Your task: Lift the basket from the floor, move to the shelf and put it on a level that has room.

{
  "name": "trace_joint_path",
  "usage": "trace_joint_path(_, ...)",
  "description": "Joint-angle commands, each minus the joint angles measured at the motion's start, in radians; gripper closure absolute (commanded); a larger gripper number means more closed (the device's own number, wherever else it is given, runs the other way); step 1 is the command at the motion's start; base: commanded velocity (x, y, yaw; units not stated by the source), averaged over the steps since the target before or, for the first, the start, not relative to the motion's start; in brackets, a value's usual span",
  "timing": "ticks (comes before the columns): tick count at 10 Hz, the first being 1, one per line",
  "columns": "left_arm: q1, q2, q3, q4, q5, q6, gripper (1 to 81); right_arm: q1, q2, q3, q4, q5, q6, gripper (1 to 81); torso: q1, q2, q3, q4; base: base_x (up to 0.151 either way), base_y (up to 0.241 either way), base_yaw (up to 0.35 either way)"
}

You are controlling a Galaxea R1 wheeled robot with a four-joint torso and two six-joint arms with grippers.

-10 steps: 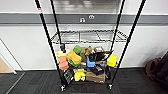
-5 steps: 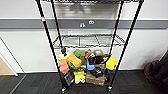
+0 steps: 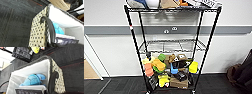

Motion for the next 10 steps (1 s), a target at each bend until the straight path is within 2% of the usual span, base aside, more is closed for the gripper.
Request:
trace_joint_path(1,-0.096,-0.036,0.038,-0.009,0.003,0.038,81.1,0.104,-0.064,0.061,0.02,-0.017,-0.003,81.1,-0.064,0.099,0.0,0.0,0.0,0.0,0.0)
trace_joint_path(2,-0.091,-0.038,0.046,-0.009,-0.023,0.04,81.1,0.101,-0.084,0.08,0.022,0.001,-0.001,81.1,-0.082,0.127,0.003,0.0,0.0,0.0,0.0)
trace_joint_path(9,-0.091,-0.027,0.039,-0.012,-0.025,0.038,81.1,0.084,-0.113,0.106,0.02,0.016,-0.003,81.1,-0.239,0.37,0.003,0.0,0.0,0.0,0.0)
trace_joint_path(10,-0.094,-0.029,0.039,-0.014,-0.025,0.037,81.1,0.087,-0.111,0.106,0.02,0.016,-0.003,81.1,-0.26,0.403,0.06,0.0,0.0,0.0,0.0)
